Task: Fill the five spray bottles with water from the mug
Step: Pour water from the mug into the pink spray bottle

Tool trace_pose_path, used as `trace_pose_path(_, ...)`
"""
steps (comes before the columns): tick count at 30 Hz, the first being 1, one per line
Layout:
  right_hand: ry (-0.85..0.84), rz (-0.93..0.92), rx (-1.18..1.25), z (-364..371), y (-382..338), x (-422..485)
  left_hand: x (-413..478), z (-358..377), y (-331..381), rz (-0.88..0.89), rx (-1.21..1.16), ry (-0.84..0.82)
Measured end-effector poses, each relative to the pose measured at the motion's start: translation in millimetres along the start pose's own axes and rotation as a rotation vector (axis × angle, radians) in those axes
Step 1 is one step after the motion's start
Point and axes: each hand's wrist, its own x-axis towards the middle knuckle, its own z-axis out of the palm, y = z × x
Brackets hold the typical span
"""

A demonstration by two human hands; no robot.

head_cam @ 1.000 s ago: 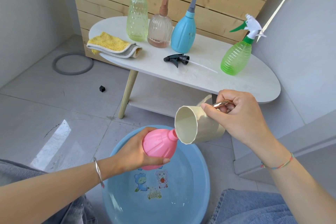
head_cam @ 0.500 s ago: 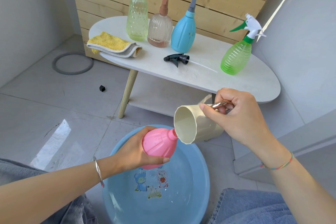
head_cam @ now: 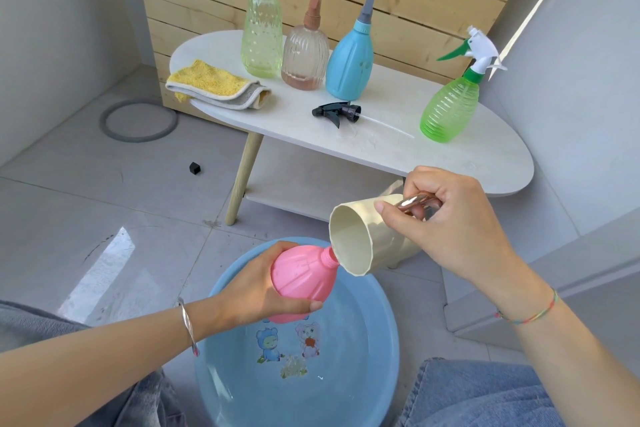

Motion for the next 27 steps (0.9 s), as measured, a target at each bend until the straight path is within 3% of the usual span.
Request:
trace_pose_path(16, -0.017, -0.065, 0.0, 1.5, 2.7, 0.6, -1.2, 0.8, -1.7, -0.026, 0.016, -0.028)
trace_pose_path(27, -0.033, -0.204, -0.067, 1.5, 1.4, 0.7, -1.5, 1.4, 1.7, -0.042, -0.001, -0.026)
